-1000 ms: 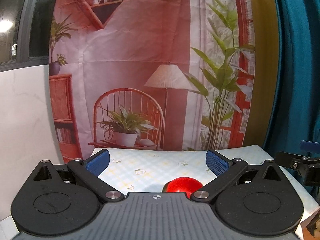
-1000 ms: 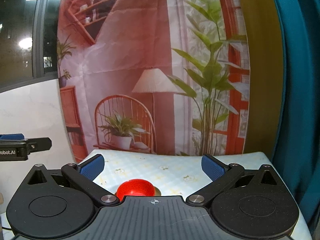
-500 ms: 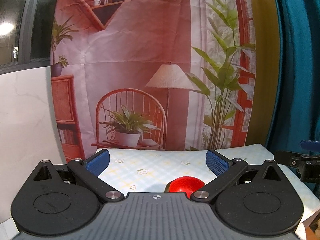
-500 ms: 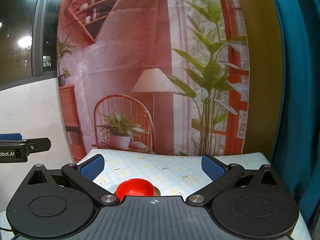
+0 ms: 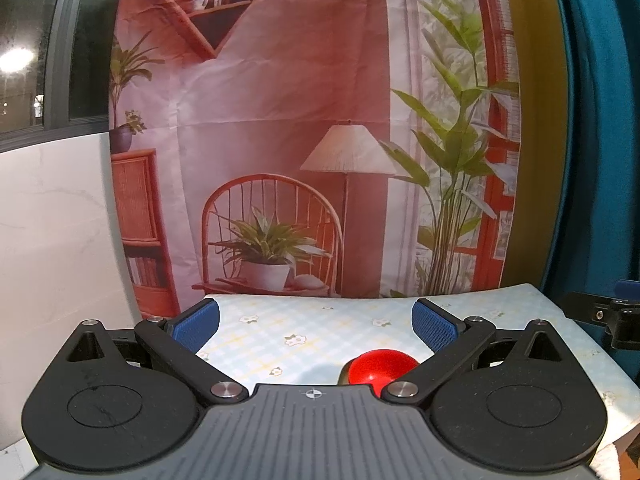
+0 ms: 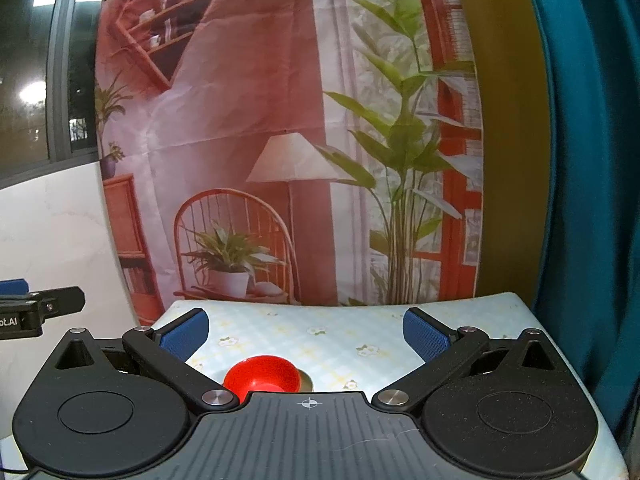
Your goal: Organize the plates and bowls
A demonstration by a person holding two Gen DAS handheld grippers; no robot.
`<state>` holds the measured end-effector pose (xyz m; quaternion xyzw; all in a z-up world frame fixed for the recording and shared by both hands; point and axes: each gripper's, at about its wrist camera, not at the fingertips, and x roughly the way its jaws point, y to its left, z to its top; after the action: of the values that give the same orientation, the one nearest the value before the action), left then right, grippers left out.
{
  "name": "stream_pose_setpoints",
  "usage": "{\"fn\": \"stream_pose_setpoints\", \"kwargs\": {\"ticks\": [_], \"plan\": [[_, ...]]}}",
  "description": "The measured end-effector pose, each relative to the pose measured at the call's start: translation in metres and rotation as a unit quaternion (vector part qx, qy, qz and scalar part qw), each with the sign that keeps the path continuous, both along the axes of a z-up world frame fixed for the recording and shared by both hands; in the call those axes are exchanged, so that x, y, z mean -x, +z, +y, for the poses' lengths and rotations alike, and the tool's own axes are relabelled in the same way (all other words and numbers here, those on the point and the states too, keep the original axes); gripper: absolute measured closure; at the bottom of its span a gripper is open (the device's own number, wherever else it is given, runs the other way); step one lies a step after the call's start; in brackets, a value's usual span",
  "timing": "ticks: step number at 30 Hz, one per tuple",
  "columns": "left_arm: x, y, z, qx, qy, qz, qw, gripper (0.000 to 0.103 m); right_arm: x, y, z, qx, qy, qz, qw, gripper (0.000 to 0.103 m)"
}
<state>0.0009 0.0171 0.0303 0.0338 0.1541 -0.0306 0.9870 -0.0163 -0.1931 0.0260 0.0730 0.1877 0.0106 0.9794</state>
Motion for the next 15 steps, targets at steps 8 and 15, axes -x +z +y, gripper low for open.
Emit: {"fn": "stream_pose_setpoints", "kwargs": {"ticks": [8,15], "plan": [[-0.0002,0.0006,0.0007,-0.001,-0.001,-0.002,1.0,0.0,0.0001,0.0003,-0.0002,-0.001,-0.003,0.001,1.0,0.0],[0.0006,0.0018,0.0013,-0.001,0.001,-0.001,1.0,0.0,0.0003,0.0003,-0.0004,-0.001,-0.002,0.0,1.0,0.0]]}}
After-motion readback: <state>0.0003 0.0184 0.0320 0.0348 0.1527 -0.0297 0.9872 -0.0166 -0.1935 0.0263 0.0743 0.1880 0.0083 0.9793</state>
